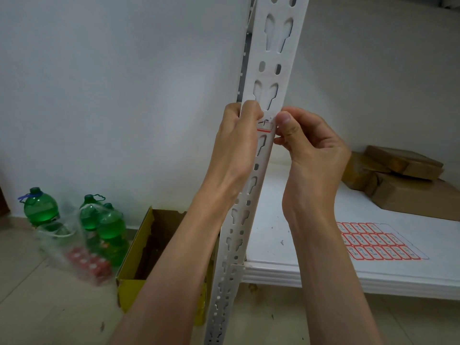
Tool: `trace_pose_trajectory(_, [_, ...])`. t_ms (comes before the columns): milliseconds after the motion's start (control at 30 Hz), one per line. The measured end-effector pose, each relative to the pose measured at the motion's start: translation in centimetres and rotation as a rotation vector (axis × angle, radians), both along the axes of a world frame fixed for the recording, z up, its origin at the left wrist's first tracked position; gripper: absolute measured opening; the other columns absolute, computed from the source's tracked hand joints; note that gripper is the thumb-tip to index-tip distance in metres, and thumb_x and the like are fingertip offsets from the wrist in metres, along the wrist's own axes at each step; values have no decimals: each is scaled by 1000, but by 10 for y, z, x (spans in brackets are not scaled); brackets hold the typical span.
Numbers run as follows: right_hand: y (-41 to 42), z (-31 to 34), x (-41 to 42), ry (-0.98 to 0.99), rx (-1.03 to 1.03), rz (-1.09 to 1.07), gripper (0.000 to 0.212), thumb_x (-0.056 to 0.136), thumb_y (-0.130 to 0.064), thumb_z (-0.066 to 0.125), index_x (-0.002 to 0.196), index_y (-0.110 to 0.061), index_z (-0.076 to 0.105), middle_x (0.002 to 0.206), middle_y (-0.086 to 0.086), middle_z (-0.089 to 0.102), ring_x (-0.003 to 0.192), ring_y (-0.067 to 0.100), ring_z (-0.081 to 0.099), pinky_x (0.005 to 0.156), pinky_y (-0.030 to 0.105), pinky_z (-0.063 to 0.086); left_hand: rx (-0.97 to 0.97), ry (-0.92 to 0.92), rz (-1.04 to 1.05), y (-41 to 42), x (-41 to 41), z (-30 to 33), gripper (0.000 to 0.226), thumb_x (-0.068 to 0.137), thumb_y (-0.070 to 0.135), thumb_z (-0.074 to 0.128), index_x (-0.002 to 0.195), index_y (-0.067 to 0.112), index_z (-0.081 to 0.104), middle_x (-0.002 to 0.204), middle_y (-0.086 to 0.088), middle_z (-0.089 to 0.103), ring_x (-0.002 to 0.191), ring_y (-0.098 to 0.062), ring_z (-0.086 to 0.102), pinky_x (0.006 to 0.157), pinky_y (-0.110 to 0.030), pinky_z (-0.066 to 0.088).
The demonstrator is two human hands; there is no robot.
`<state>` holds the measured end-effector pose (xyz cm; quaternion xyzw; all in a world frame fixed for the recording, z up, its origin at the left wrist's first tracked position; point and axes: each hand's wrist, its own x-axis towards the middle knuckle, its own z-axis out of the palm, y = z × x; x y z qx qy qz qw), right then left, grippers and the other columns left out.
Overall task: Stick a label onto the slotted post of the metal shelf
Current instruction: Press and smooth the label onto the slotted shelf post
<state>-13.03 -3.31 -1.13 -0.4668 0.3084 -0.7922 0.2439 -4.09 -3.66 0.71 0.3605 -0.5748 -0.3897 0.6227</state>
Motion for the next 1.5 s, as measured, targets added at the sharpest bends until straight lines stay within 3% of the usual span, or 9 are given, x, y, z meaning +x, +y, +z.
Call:
trace_pose_trajectory(133, [0,0,3,27,-44,-40,12,94,-9,68,100,-16,76,92,-4,78,88,16,75,74,23,59,5,15,-1,0,-1,1,25,103,31,35,111,12,50,95,-6,58,81,-14,53,67,-27,44])
trace_pose_trajectory(400, [1,-4,6,146,-213,-247,15,92,-7,71,105,-14,71,94,-1,72,90,16,72,81,24,58,-9,60,-20,-1,1,-1,22,102,24,35,81,22,40,79,5,49,69,-7,47,52,-12,41])
trace_pose_trajectory(500, [-1,-7,8,278,-294,-353,9,91,-11,73,99,-13,73,94,2,72,89,15,71,79,24,57,-9,96,-101,-3,5,-5,32,95,36,33,84,10,47,81,-1,53,82,-17,51,76,-31,44])
trace_pose_trajectory(633, [-8,-11,10,465,-373,-491,9,88,-11,77,97,-11,77,94,1,65,86,3,62,76,15,52,5,150,-190,-2,12,-7,40,90,41,31,59,30,53,70,-1,57,87,-25,55,92,-55,46])
trace_pose_trajectory(733, [-13,-13,10,525,-409,-558,11,86,-9,80,97,-7,78,91,4,62,87,2,56,73,14,49,4,158,-198,-2,12,-7,60,99,33,27,46,34,58,62,7,58,74,-14,57,79,-45,49])
trace_pose_trajectory(1000, [-15,-12,20,568,-433,-663,3,85,-6,78,87,-4,77,85,12,63,80,19,59,67,25,50,0,203,-295,-4,11,-7,52,100,20,24,71,13,66,65,3,69,66,-8,66,59,-20,51])
trace_pose_trajectory(1200, [-18,-10,27,590,-406,-678,3,85,-3,71,88,-2,72,89,9,60,81,19,59,70,17,49,-11,207,-294,-4,12,-9,53,99,18,27,62,14,65,63,3,65,66,-8,63,65,-24,51])
trace_pose_trajectory(1367, [-25,-12,15,433,-318,-663,4,87,-4,63,87,-7,62,90,1,55,73,4,51,67,11,44,-52,145,-207,-9,12,-12,30,93,35,30,89,12,49,86,-11,60,84,-22,57,76,-37,49])
trace_pose_trajectory(1500, [-27,-16,4,297,-221,-559,7,97,-16,63,94,-23,62,89,-8,65,80,9,65,70,19,54,-55,120,-186,-12,13,-17,33,98,36,28,96,9,48,86,1,65,84,-18,59,79,-36,49])
